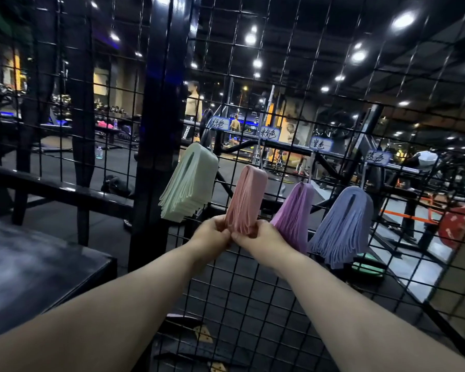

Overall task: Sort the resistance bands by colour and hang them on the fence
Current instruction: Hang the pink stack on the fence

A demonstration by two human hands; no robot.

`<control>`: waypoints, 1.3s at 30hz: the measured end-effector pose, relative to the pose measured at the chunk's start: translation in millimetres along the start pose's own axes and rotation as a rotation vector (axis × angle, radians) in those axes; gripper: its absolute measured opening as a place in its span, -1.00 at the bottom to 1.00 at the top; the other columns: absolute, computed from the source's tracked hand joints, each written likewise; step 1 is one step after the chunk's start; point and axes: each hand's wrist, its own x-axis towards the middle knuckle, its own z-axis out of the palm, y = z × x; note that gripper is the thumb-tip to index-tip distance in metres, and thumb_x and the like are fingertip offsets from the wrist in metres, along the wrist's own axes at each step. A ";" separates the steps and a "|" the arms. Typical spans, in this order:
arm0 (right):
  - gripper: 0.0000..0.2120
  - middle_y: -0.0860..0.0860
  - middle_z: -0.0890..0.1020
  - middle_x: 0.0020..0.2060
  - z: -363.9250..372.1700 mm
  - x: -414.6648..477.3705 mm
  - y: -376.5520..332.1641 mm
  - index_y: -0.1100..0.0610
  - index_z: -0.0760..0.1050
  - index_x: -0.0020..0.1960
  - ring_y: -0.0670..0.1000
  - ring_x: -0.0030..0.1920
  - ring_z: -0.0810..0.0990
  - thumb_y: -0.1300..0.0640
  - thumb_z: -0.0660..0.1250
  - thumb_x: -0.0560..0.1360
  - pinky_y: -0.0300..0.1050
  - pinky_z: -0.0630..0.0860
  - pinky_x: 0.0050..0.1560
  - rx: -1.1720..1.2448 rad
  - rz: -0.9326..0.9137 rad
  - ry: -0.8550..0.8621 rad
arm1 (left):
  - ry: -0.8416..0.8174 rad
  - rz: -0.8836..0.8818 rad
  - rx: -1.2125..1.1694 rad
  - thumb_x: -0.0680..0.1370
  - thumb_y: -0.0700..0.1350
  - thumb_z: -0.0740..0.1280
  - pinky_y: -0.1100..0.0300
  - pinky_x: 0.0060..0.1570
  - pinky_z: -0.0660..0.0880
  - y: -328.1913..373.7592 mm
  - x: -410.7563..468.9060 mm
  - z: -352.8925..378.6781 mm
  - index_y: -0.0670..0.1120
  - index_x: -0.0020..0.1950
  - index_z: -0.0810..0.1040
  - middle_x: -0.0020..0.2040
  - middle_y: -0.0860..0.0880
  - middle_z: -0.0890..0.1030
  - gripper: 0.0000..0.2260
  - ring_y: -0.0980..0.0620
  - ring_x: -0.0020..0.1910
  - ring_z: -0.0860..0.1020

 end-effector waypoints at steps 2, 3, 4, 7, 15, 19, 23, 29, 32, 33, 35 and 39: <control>-0.53 0.00 0.69 -0.07 1.2 -6.3 2.0 0.10 0.58 0.15 0.02 -0.06 0.64 -0.14 0.51 0.36 -0.11 0.58 0.02 0.007 0.043 -0.041 | 0.015 -0.048 0.011 0.59 -0.44 0.12 0.20 -0.31 0.46 -4.1 -1.9 3.6 -0.13 0.09 0.57 -0.23 -0.03 0.63 -0.69 0.06 -0.33 0.50; -0.48 0.01 0.66 -0.07 0.6 -9.9 3.2 0.12 0.56 0.16 0.03 -0.06 0.62 -0.16 0.52 0.33 -0.10 0.57 -0.03 -0.003 0.077 -0.069 | 0.038 -0.101 0.031 0.59 -0.42 0.13 0.18 -0.33 0.42 -7.1 -3.3 5.4 -0.13 0.02 0.55 -0.27 -0.06 0.58 -0.73 0.03 -0.37 0.47; -0.47 0.03 0.63 -0.05 -1.7 -14.8 4.3 0.14 0.51 0.13 0.05 -0.02 0.62 -0.16 0.53 0.32 -0.08 0.58 -0.03 -0.052 0.127 -0.095 | 0.070 -0.191 0.068 0.59 -0.38 0.14 0.17 -0.32 0.40 -10.6 -5.4 6.7 -0.14 -0.05 0.51 -0.28 -0.09 0.54 -0.79 -0.01 -0.38 0.47; -0.70 0.11 0.61 -0.04 -17.7 -39.1 9.1 0.16 0.44 -0.01 0.11 0.01 0.66 -0.02 0.45 0.48 0.00 0.64 0.04 -0.188 0.239 -0.151 | 0.040 -0.517 0.118 0.58 -0.30 0.13 0.20 -0.38 0.36 -15.1 -26.9 15.8 -0.17 -0.17 0.37 -0.32 -0.17 0.43 -0.86 -0.05 -0.48 0.45; -0.91 0.00 0.48 0.05 -66.5 -73.1 -13.7 0.08 0.40 0.12 -0.13 -0.13 0.41 0.10 0.21 0.64 -0.44 0.30 -0.21 -0.292 -0.183 0.574 | 0.100 0.239 0.460 0.63 -0.15 0.23 0.17 -0.28 0.53 64.7 -49.6 76.7 -0.09 -0.10 0.55 -0.23 0.02 0.60 -0.84 0.08 -0.30 0.56; -0.77 0.09 0.45 0.16 -72.1 -62.0 -10.4 0.13 0.39 0.27 0.04 0.01 0.44 0.15 0.19 0.63 -0.19 0.31 -0.08 -0.307 -0.076 0.501 | 0.151 0.451 0.549 0.59 -0.13 0.34 0.23 0.12 0.45 89.2 -27.2 107.6 -0.08 0.19 0.49 0.00 0.10 0.43 -0.82 0.14 -0.03 0.46; -0.85 0.03 0.61 -0.01 -81.1 -60.1 -1.6 0.08 0.50 0.14 -0.02 -0.12 0.52 0.12 0.20 0.63 -0.23 0.36 -0.25 -0.257 0.041 0.359 | 0.199 0.269 0.643 0.50 -0.09 0.44 0.02 0.16 0.50 84.2 5.0 124.6 -0.08 0.22 0.42 0.08 -0.02 0.49 -0.65 -0.02 0.04 0.51; -0.92 0.00 0.44 0.03 -112.9 -80.4 17.0 0.05 0.37 0.02 -0.03 -0.01 0.45 0.08 0.27 0.60 -0.11 0.47 0.01 -0.340 -0.324 0.712 | 0.258 0.144 0.747 0.50 -0.13 0.39 -0.01 0.02 0.56 72.2 11.2 136.8 -0.12 0.11 0.49 0.03 -0.11 0.58 -0.79 -0.12 0.02 0.59; -0.73 0.16 0.39 0.15 -137.1 -75.0 28.0 0.17 0.37 0.10 0.14 0.17 0.39 0.09 0.39 0.52 0.03 0.38 0.19 -0.267 -0.252 1.027 | 0.358 0.362 0.938 0.54 -0.05 0.34 0.00 0.41 0.24 65.7 2.2 147.8 -0.06 0.40 0.31 0.34 -0.08 0.30 -0.54 -0.10 0.37 0.27; -0.65 0.20 0.38 0.19 -143.5 -72.7 28.9 0.22 0.37 0.15 0.19 0.22 0.37 0.06 0.40 0.51 0.06 0.36 0.24 -0.245 -0.171 1.037 | 0.334 0.466 0.935 0.56 -0.05 0.31 0.03 0.42 0.17 67.4 -0.8 152.4 -0.06 0.44 0.29 0.37 -0.09 0.27 -0.53 -0.10 0.39 0.23; -0.54 0.17 0.36 0.21 -151.9 -67.1 35.0 0.23 0.31 0.22 0.16 0.25 0.35 -0.02 0.39 0.52 0.00 0.33 0.23 -0.220 -0.047 0.925 | 0.235 0.602 0.890 0.57 -0.10 0.31 0.08 0.42 0.17 73.2 -4.3 164.2 -0.08 0.46 0.33 0.39 -0.10 0.32 -0.53 -0.09 0.40 0.25; -0.62 0.09 0.42 0.10 -156.3 -64.1 43.9 0.15 0.21 0.11 0.09 0.08 0.46 0.03 0.38 0.53 -0.06 0.40 0.00 -0.137 -0.068 0.721 | 0.114 0.595 0.826 0.53 -0.14 0.36 0.03 0.37 0.31 69.0 3.2 188.1 -0.06 0.44 0.38 0.37 -0.10 0.39 -0.53 -0.13 0.35 0.34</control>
